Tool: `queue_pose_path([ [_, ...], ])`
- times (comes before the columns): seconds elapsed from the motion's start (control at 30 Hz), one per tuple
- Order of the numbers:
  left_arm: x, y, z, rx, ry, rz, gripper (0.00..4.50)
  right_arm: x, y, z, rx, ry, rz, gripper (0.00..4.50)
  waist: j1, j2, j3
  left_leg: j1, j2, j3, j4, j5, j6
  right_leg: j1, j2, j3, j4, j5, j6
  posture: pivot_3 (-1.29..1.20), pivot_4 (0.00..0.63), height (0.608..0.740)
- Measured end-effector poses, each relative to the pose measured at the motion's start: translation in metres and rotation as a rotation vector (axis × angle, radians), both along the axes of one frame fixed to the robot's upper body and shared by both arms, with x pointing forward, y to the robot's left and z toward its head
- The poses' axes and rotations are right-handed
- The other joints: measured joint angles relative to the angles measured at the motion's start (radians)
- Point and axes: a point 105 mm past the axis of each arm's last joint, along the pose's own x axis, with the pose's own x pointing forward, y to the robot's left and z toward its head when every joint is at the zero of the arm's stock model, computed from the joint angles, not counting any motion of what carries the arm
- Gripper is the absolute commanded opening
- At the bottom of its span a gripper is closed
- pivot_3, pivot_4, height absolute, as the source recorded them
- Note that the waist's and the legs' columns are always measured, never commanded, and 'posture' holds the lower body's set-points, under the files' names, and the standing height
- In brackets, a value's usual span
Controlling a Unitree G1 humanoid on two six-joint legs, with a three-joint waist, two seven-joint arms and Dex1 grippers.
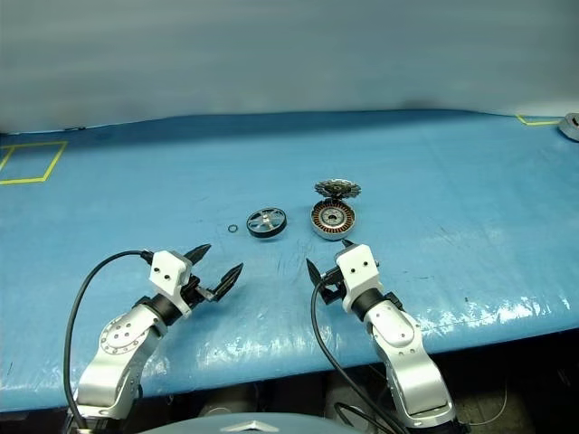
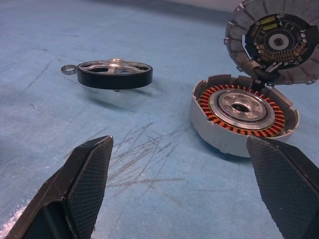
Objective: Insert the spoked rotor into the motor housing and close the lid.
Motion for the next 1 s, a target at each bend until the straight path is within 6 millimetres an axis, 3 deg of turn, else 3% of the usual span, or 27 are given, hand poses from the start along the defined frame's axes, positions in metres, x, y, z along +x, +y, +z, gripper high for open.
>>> queue_pose_path([
  [1.0,-0.0033,-0.0032,-0.0048,-0.002,0.028,-0.024,4.5,0.0016,0.002,0.0009,-0.009,-0.006,0.008,4.47,0.0,0.0,0.0,0.0,0.0,0.0,0.0,0.0,0.0,0.0,0.0,0.0,0.0,0.0,0.0,0.0,0.15,0.74],
])
